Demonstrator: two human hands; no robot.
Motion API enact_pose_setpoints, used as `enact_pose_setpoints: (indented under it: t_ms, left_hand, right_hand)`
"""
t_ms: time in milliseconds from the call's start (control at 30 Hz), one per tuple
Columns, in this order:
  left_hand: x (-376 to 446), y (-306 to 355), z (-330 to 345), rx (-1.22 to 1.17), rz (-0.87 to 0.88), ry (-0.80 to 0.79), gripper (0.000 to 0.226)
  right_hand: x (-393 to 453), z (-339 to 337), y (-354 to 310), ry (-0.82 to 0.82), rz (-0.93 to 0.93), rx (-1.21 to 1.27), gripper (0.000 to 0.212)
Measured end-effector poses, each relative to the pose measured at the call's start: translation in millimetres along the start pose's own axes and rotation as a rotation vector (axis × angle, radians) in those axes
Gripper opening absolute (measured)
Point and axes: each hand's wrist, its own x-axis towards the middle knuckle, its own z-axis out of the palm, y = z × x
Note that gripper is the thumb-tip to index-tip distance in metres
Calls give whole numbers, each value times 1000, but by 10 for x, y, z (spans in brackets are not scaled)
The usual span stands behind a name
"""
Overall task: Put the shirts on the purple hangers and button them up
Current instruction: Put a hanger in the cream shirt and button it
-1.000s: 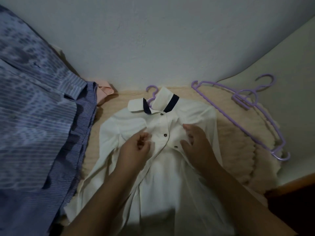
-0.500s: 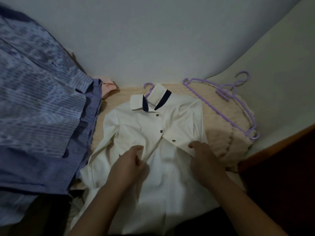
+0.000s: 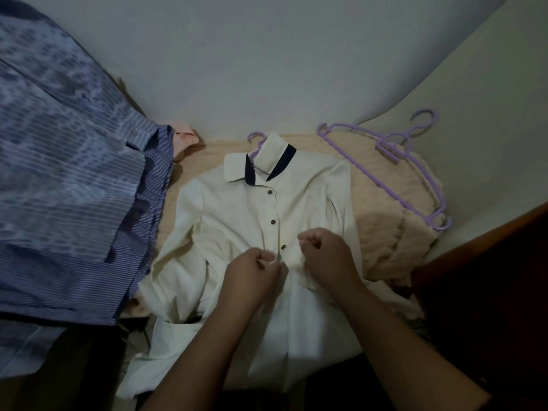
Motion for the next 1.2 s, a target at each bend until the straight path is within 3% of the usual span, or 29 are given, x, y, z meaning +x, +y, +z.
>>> enact_pose_setpoints:
  t_ms: [133, 300, 500, 667, 767, 900, 1033, 1200]
  left_hand:
    - [238, 65, 72, -145, -28, 57, 10]
    - [329, -71, 277, -146, -117, 9, 20]
    - [304, -155, 346, -68, -68, 52, 23]
    - [324, -192, 331, -89, -80, 29, 10]
    - [333, -193, 236, -366, -202, -39, 13]
    - [382, -106, 65, -828, -440, -199, 12]
    - [430, -123, 57, -879, -450, -250, 7]
    - [456, -158, 83, -865, -410, -273, 12]
  right_hand:
    - [250, 119, -126, -15, 21, 168, 19]
    - [344, 352, 161, -179, 169, -16, 17]
    - [337, 448, 247, -85, 146, -93, 20]
    - [326, 445, 232, -78, 72, -201, 15]
    - [363, 469, 212, -87, 90, -175, 17]
    - [374, 448, 157, -107, 262, 113, 20]
    - [357, 401, 107, -156, 296, 233, 16]
    - [343, 375, 103, -179, 260, 216, 17]
